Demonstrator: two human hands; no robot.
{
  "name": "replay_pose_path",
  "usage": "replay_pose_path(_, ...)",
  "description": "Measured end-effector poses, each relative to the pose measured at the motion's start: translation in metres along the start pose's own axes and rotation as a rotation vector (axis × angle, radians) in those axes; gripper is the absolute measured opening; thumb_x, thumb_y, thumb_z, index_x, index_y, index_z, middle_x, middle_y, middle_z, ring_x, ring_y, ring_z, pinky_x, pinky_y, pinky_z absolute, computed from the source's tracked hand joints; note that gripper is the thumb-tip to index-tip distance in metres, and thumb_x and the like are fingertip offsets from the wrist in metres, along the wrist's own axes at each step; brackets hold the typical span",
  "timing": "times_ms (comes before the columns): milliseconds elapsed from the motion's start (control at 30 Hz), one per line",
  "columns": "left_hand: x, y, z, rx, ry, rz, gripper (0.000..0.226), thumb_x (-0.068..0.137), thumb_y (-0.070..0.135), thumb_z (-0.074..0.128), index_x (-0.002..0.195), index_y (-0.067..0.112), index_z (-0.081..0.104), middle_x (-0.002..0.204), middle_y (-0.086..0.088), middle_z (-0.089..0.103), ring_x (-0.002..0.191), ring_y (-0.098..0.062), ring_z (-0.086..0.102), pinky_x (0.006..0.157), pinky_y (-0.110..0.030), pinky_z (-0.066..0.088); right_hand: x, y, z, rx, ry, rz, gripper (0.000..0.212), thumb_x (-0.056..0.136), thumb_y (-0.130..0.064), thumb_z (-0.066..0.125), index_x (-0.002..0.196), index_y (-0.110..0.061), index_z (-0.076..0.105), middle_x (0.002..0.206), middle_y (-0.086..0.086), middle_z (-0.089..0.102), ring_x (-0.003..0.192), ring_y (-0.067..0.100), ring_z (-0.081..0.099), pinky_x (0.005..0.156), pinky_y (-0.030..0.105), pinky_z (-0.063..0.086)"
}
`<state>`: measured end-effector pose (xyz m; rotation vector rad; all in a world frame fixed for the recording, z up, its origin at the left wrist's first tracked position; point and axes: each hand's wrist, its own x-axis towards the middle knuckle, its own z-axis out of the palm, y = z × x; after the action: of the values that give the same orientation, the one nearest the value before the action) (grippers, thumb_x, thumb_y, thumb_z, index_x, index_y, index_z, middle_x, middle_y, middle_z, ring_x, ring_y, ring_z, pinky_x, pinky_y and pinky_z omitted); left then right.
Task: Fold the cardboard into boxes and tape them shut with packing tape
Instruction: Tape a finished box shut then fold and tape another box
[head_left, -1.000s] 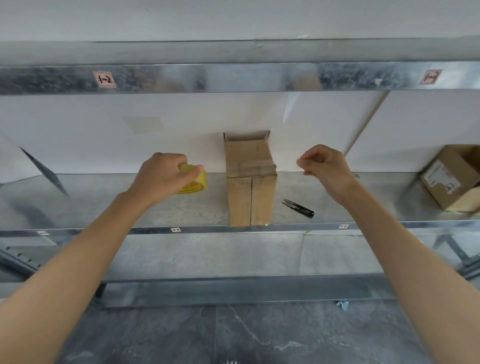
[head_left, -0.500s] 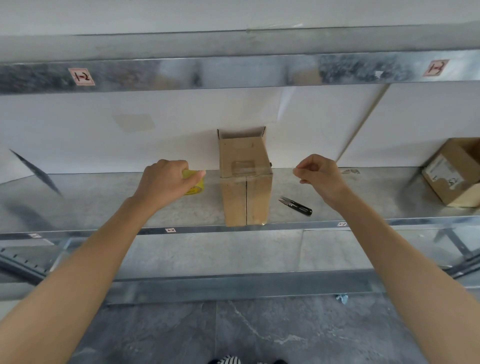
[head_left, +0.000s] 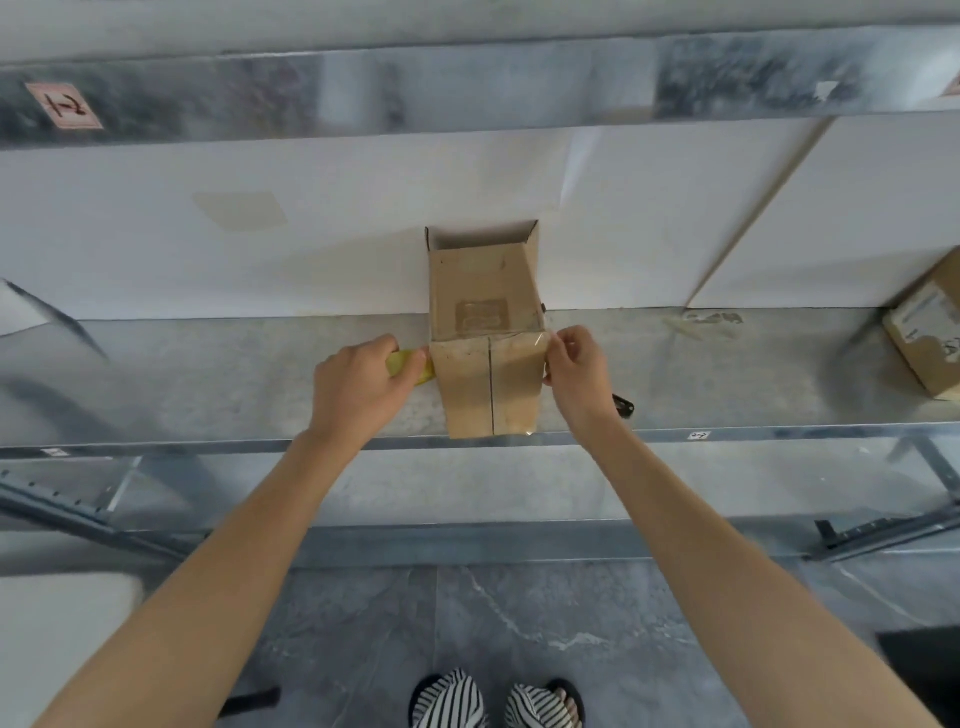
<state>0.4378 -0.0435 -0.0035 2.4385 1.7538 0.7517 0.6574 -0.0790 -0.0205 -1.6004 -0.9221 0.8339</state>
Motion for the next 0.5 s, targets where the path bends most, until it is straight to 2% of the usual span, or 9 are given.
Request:
replay_pose_path(100,-0.004,0.000,0.003,-0.018,0.029,-0.018,0.054,0.079,0.058,0.028,0.062,0.010,0.045,0.052,-0.002,0.047,0.049,-0.023,0.045,0.050,-0.026,0.025,0.005,0.009,0.006,-0.063,0.009,-0.026,0.013,0.100,-0.022,0.041,0.094,-0.010,0.043,0.076,0.001,0.047,0.066,0.012,0.044,0.057,0.016,0.039)
replay_pose_path(133,-0.004,0.001,0.004,-0.012,0.041,-0.018,0.053,0.080,0.058,0.029,0.062,0.010,0.044,0.052,-0.001,0.046,0.049,-0.023,0.044,0.049,-0.025,0.024,0.007,0.015,0.004,-0.113,-0.021,-0.020,0.010,0.100,-0.020,0.041,0.097,-0.010,0.043,0.076,-0.002,0.048,0.066,0.011,0.044,0.053,0.015,0.037)
replay_pose_path(167,-0.005,0.002,0.005,-0.005,0.051,-0.021,0.052,0.080,0.057,0.030,0.062,0.011,0.044,0.052,-0.001,0.045,0.048,-0.023,0.044,0.048,-0.025,0.022,0.011,0.022,0.001,-0.194,-0.063,-0.020,0.008,0.099,-0.018,0.041,0.100,-0.010,0.044,0.079,-0.001,0.051,0.067,0.012,0.047,0.054,0.018,0.037)
replay_pose_path(233,-0.005,0.003,0.006,0.001,0.059,-0.044,0.053,0.080,0.058,0.030,0.062,0.011,0.045,0.052,-0.001,0.045,0.049,-0.023,0.044,0.049,-0.025,0.023,0.019,0.042,-0.009,-0.426,-0.110,-0.057,0.013,0.097,-0.016,0.045,0.106,-0.009,0.050,0.095,0.005,0.057,0.082,0.019,0.053,0.066,0.025,0.037)
replay_pose_path(333,-0.006,0.003,0.008,0.011,0.064,-0.062,0.056,0.080,0.059,0.029,0.065,0.010,0.050,0.053,-0.002,0.047,0.050,-0.024,0.047,0.051,-0.025,0.029,0.033,0.070,-0.038,-0.817,-0.054,-0.067,0.030,0.094,-0.028,0.051,0.119,-0.011,0.050,0.121,0.010,0.051,0.112,0.030,0.045,0.088,0.036,0.036)
replay_pose_path(400,-0.007,0.004,0.008,0.015,0.068,-0.061,0.056,0.081,0.059,0.029,0.066,0.009,0.050,0.053,-0.002,0.047,0.049,-0.024,0.047,0.049,-0.024,0.029,0.037,0.085,-0.055,-1.008,-0.069,-0.017,0.037,0.094,-0.035,0.049,0.122,-0.010,0.047,0.125,0.012,0.046,0.115,0.032,0.040,0.093,0.042,0.035)
replay_pose_path(500,-0.010,0.008,0.007,-0.002,0.079,-0.069,0.052,0.081,0.058,0.029,0.064,0.012,0.047,0.052,-0.001,0.045,0.048,-0.021,0.045,0.047,-0.022,0.023,0.039,0.096,-0.063,-1.124,-0.123,-0.062,0.033,0.097,-0.028,0.045,0.116,-0.002,0.048,0.121,0.016,0.045,0.112,0.033,0.041,0.092,0.042,0.035)
